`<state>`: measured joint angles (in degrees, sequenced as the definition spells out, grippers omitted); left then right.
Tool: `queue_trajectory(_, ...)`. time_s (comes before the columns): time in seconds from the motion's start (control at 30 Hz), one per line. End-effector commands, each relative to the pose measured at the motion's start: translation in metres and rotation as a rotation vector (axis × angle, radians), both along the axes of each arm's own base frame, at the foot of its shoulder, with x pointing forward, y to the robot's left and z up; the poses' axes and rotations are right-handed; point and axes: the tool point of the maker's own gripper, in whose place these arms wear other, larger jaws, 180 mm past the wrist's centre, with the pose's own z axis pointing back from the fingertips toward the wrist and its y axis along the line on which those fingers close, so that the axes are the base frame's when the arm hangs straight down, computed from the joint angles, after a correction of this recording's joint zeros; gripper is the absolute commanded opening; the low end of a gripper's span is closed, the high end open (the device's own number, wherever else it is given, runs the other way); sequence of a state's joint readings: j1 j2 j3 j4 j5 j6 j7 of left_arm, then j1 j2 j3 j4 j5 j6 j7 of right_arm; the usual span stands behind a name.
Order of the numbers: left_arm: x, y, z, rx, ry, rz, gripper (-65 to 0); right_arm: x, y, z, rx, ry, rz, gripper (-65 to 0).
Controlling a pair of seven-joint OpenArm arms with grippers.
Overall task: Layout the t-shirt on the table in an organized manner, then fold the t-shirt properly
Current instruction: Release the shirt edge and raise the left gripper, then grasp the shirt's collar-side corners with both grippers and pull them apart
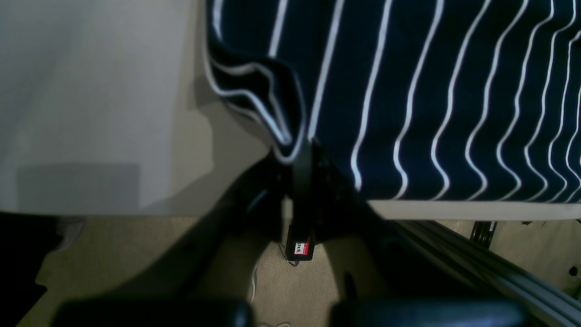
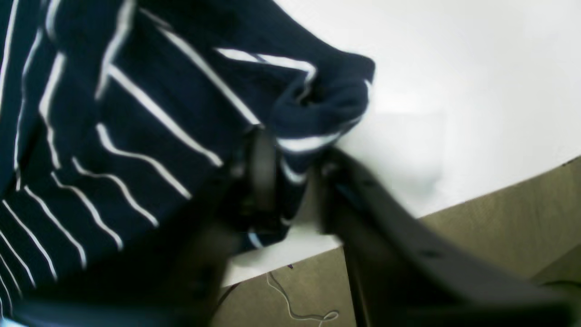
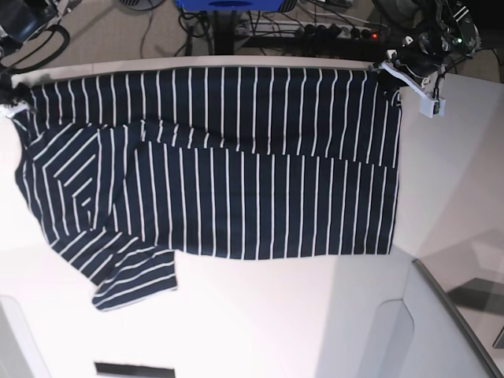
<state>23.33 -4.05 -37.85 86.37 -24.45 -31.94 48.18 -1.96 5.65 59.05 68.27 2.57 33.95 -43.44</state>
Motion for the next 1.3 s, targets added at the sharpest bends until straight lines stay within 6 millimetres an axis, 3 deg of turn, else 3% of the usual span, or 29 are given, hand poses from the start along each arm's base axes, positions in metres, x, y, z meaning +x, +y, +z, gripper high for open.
queue_trajectory(0.0,0.002,0.007,0.006,0.016,-0.022,-0.003,-64.7,0.0,-0.007,0.005,-0.017,0.002,0.004,-38.1)
queue_trajectory(0.1,0.002,0.008,0.006,0.017,-0.019,-0.004,-38.7,0.0,-0.007,0.005,-0.017,0.002,0.004,-23.7)
queue_trajectory(0.17,-0.003,0.008,0.006,0.021,-0.013,-0.007,-23.2,0.002,-0.007,0.006,-0.018,-0.002,0.003,-19.7)
queue_trajectory(0.23,-0.003,0.01,0.007,0.023,-0.012,-0.005,-12.3,0.004,-0.007,0.006,-0.018,-0.006,0.003,-19.5)
queue_trajectory(0.3,-0.005,0.019,0.008,0.037,-0.009,0.007,-7.4,0.002,-0.01,0.008,-0.021,-0.011,-0.015,-19.2)
queue_trajectory(0.43,-0.013,0.061,0.017,0.089,-0.024,0.123,-7.4,-0.002,-0.03,0.017,-0.035,-0.046,-0.102,-19.1)
queue_trajectory(0.6,-0.002,0.123,0.052,0.202,-0.094,0.204,-7.4,0.005,-0.06,0.038,-0.096,-0.078,-0.122,-18.9)
queue_trajectory(0.67,0.003,0.138,0.066,0.245,-0.114,0.198,-7.4,0.015,-0.076,0.054,-0.138,-0.103,-0.118,-18.9)
queue_trajectory(0.77,0.026,0.144,0.084,0.274,-0.172,0.184,-7.4,0.039,-0.089,0.075,-0.168,-0.155,-0.112,-19.5)
queue_trajectory(0.83,0.041,0.142,0.096,0.286,-0.216,0.175,-7.4,0.057,-0.089,0.084,-0.188,-0.157,-0.081,-19.5)
queue_trajectory(0.93,0.054,0.138,0.106,0.29,-0.258,0.171,-8.1,0.061,-0.09,0.099,-0.231,-0.094,-0.082,-18.9)
queue_trajectory(1.07,0.059,0.123,0.098,0.249,-0.268,0.173,-8.1,0.057,-0.074,0.087,-0.194,-0.073,-0.146,-18.9)
queue_trajectory(1.13,0.066,0.096,0.087,0.206,-0.256,0.112,-8.2,0.057,-0.064,0.076,-0.177,-0.083,-0.136,-18.9)
queue_trajectory(1.2,0.068,0.057,0.071,0.156,-0.227,0.016,-9.5,0.06,-0.051,0.067,-0.163,-0.103,-0.12,-19.4)
queue_trajectory(1.27,0.073,0.012,0.065,0.106,-0.227,-0.088,-19.4,0.066,-0.039,0.064,-0.153,-0.126,-0.059,-19.7)
